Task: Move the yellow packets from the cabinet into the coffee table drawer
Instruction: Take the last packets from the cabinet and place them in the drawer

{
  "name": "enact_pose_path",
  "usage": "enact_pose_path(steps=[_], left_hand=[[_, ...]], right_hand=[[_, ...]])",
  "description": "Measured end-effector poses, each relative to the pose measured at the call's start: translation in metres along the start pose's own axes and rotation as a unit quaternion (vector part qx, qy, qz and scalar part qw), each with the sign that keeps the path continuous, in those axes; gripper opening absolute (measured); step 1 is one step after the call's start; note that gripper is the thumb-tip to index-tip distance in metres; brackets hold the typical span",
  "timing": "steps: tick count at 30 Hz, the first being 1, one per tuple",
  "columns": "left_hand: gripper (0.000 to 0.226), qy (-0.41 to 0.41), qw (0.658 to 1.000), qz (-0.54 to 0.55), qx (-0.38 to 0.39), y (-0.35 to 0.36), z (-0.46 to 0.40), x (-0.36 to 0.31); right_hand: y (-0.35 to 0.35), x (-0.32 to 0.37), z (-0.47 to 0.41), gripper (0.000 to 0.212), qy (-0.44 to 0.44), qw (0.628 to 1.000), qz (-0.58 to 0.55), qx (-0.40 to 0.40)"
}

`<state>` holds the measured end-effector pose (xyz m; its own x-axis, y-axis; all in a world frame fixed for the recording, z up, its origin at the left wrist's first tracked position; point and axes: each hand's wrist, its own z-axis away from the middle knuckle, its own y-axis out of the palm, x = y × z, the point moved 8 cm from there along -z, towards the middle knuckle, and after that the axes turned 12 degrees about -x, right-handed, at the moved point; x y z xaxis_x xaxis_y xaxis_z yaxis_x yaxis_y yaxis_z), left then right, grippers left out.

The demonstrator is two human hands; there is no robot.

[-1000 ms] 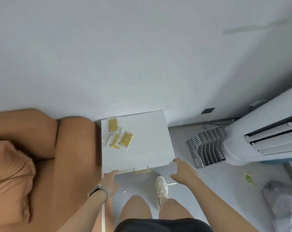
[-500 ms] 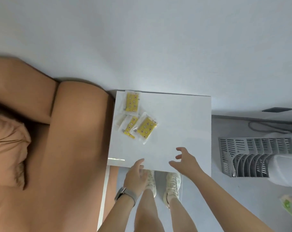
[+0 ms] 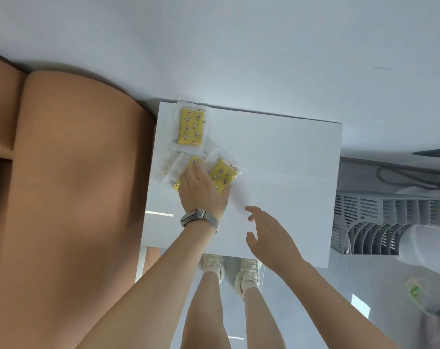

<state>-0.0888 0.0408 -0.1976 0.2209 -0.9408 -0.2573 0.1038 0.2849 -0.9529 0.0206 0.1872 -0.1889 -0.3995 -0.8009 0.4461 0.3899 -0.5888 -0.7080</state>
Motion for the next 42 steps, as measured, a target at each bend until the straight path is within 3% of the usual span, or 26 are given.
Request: enact_pose_path(steps=[3, 5, 9, 11, 13, 15, 18, 21, 25, 30, 34, 38, 42], left_hand=[[0.096, 0.029, 0.998, -0.044, -0.015, 0.006, -0.006, -0.004], [0.094, 0.026, 0.998, -0.052, 0.013, 0.010, -0.009, -0.005], [0.067, 0.021, 0.991, -0.069, 0.112, 0.018, -0.018, -0.003], [0.046, 0.018, 0.989, -0.032, 0.145, 0.019, -0.019, -0.002], [0.041, 0.008, 0.985, 0.014, 0.171, 0.020, -0.016, 0.003], [0.042, 0.020, 0.986, 0.048, 0.160, 0.015, -0.013, 0.009], [0.037, 0.036, 0.993, 0.077, 0.083, -0.003, -0.014, 0.023], [0.048, 0.006, 0.997, 0.053, 0.046, -0.016, -0.022, 0.047], [0.063, -0.027, 0.996, -0.016, 0.082, -0.018, -0.029, 0.067], [0.043, 0.020, 0.996, -0.057, 0.073, -0.020, -0.025, 0.053], [0.037, -0.021, 0.995, -0.004, 0.094, -0.020, -0.018, 0.045], [0.048, 0.018, 0.994, -0.032, 0.099, -0.016, -0.015, 0.038], [0.088, -0.014, 0.993, 0.068, 0.093, -0.018, -0.013, 0.041]], right_hand=[[-0.007, 0.002, -0.011, 0.057, 0.001, 1.000, -0.016, -0.025], [-0.013, -0.001, -0.019, 0.056, 0.015, 0.998, -0.044, -0.047], [-0.019, -0.011, -0.034, 0.057, 0.052, 0.994, -0.064, -0.069], [-0.019, -0.016, -0.039, 0.055, 0.065, 0.994, -0.050, -0.069], [-0.017, -0.019, -0.042, 0.053, 0.070, 0.995, -0.033, -0.064], [-0.013, -0.022, -0.042, 0.051, 0.076, 0.995, -0.022, -0.057], [-0.006, -0.026, -0.039, 0.046, 0.080, 0.996, -0.016, -0.043], [0.002, -0.026, -0.037, 0.047, 0.062, 0.998, 0.019, -0.025], [0.011, -0.026, -0.042, 0.055, 0.048, 0.996, 0.062, 0.039], [0.013, -0.023, -0.057, 0.055, 0.098, 0.981, 0.066, 0.157], [0.014, -0.018, -0.061, 0.057, 0.095, 0.972, 0.116, 0.183], [0.013, -0.018, -0.062, 0.056, 0.105, 0.969, 0.120, 0.187], [0.014, -0.019, -0.060, 0.052, 0.099, 0.968, 0.122, 0.197]])
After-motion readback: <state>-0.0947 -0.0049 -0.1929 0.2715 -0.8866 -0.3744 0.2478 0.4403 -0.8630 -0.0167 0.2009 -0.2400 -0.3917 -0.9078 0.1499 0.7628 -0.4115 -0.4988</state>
